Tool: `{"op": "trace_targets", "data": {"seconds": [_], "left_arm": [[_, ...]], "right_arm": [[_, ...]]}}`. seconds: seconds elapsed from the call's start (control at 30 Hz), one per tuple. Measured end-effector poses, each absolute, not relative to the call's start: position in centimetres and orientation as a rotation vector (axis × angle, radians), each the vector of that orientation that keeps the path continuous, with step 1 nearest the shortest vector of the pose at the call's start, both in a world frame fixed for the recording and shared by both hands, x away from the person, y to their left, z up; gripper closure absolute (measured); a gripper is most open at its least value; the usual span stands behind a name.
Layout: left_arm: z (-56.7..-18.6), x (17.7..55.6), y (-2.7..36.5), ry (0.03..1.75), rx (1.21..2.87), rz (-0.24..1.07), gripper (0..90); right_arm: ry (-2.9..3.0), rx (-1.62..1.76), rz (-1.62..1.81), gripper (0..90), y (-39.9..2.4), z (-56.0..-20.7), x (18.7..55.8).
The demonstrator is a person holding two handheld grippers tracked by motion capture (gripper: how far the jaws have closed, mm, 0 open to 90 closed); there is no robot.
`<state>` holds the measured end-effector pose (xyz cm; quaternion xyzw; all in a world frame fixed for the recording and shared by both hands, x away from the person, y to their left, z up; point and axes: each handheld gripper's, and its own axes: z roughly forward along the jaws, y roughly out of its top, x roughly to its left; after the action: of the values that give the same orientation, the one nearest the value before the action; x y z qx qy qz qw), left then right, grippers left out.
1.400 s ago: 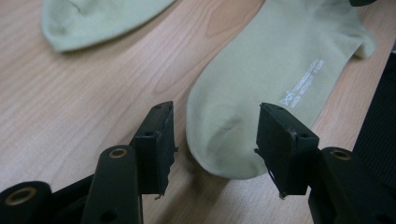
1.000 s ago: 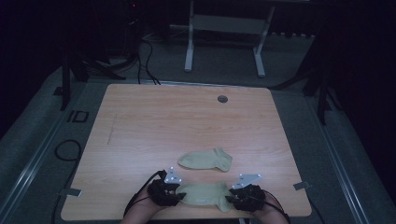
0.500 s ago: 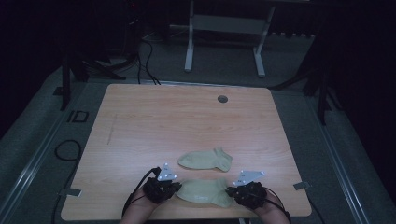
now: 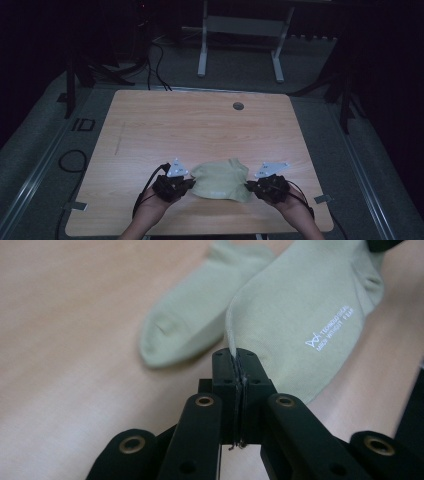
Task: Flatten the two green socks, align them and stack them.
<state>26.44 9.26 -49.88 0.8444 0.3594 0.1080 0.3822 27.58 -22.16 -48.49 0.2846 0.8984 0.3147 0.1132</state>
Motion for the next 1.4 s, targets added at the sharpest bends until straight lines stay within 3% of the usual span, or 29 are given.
{"op": "trace_targets", "data": {"seconds": [0.6, 1.4], "left_arm": [[-47.2, 30.8, 8.6, 0.967, 2.104, 0.329, 88.3], [-52.8, 32.6, 7.6, 1.036, 2.187, 0.281, 88.3]], "right_arm": [[2.59, 0.86, 0.901, 84.7, -22.3, -43.9, 33.7], [2.674, 0.976, 0.792, 84.6, -21.6, -49.9, 36.2]]}}
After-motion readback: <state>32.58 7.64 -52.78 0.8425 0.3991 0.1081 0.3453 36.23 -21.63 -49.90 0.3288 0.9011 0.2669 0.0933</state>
